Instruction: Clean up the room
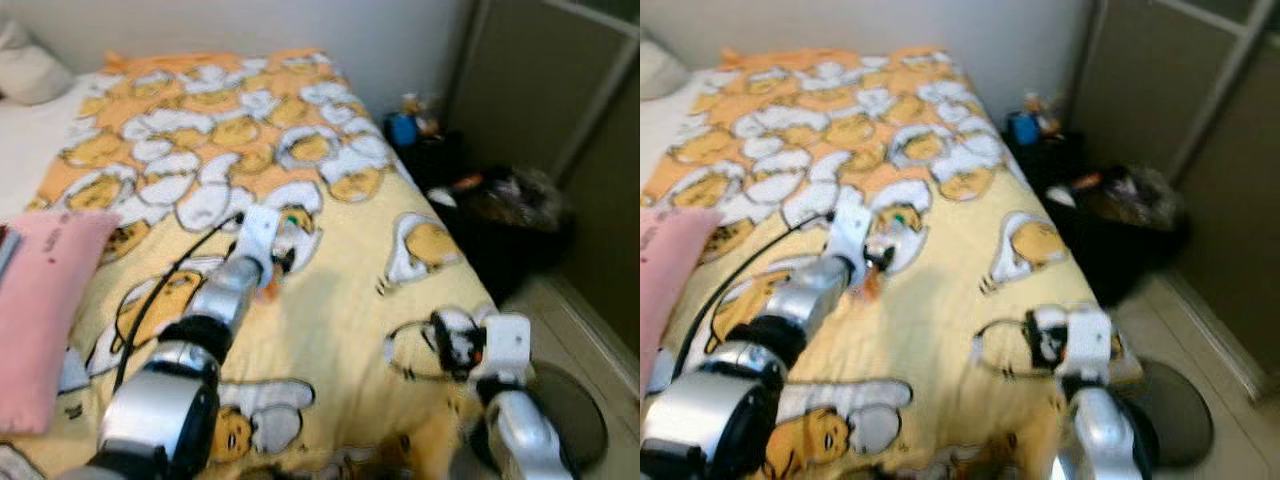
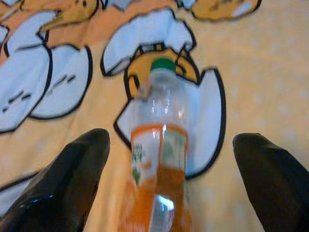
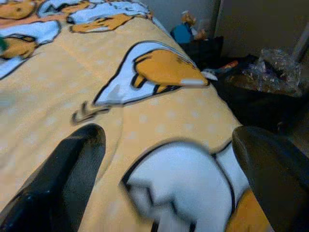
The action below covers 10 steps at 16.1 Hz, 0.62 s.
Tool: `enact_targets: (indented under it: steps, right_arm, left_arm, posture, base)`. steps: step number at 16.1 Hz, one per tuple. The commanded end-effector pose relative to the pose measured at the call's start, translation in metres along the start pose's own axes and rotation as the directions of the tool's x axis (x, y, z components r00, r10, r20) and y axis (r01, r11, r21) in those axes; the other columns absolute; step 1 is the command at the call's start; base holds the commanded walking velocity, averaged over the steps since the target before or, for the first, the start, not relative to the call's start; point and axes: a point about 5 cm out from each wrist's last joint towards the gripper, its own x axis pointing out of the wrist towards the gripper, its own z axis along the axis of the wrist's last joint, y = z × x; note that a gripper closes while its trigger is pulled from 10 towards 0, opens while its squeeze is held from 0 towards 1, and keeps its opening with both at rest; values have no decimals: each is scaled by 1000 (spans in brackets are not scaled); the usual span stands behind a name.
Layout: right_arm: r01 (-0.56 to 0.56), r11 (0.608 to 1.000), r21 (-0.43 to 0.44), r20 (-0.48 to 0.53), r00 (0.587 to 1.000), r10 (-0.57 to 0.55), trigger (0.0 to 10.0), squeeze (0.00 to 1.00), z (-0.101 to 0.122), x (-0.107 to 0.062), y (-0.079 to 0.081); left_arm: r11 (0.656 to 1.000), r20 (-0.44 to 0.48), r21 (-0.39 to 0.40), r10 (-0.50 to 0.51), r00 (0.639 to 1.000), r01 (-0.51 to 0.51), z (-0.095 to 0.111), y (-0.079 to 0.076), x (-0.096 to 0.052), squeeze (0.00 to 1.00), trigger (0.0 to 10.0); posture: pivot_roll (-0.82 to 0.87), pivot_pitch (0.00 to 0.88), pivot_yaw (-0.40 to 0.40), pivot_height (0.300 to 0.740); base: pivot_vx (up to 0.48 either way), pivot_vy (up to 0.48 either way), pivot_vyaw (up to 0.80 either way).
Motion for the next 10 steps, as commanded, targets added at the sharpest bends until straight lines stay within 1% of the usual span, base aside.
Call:
enact_targets:
  steps: [1,2,3,4,5,6,7,8,9,10]
  right_arm:
    - [-53,999,-8,10,999,53,10000,0,5,-7,11]
    - [-85,996,-15,3,996,85,10000,0,4,-22,18]
    - [-103,994,-21,-2,995,103,10000,0,3,-34,23]
    - [-106,994,-20,-5,994,106,10000,0,4,-42,25]
    - [-107,994,-22,-6,994,107,10000,0,5,-47,25]
    - [-112,993,-36,-6,994,112,10000,0,9,-58,27]
    - [-123,991,-46,-9,992,122,10000,0,13,-63,28]
    - [-134,989,-55,-17,991,134,10000,0,18,-71,29]
    - [-136,989,-56,-19,991,135,10000,0,19,-73,29]
    - [-151,986,-68,-24,988,150,10000,0,20,-78,30]
  left_arm:
    - [1000,20,7,24,999,-25,11,6,1,0,10000]
    - [1000,21,2,30,999,-30,10,6,2,0,10000]
    - [999,30,-11,39,999,-39,11,6,2,0,10000]
    - [998,72,-37,62,995,-60,20,8,3,0,10000]
    - [996,95,-42,80,992,-76,25,9,3,0,10000]
    - [988,154,-3,153,976,-155,34,16,1,0,10000]
    - [972,176,22,225,958,-232,37,24,0,0,10000]
    - [950,195,32,300,934,-312,36,33,-2,0,10000]
    - [948,195,28,307,932,-318,35,34,-3,0,10000]
    - [955,183,10,290,940,-296,31,32,-2,0,10000]
  posture:
    - [-166,111,78,740]
    - [-190,159,91,740]
    - [-200,176,94,740]
    - [-209,192,95,740]
    - [-220,207,91,740]
    - [-236,230,83,740]
    - [-242,240,75,740]
    - [-251,266,54,740]
    - [-251,266,54,740]
    - [-256,286,40,740]
  base:
    - [0,0,0]
    - [0,0,0]
    - [0,0,0]
    - [0,0,0]
    - [0,0,0]
    - [0,0,0]
    - [0,0,0]
    - [0,0,0]
    - [0,0,0]
    - [0,0,0]
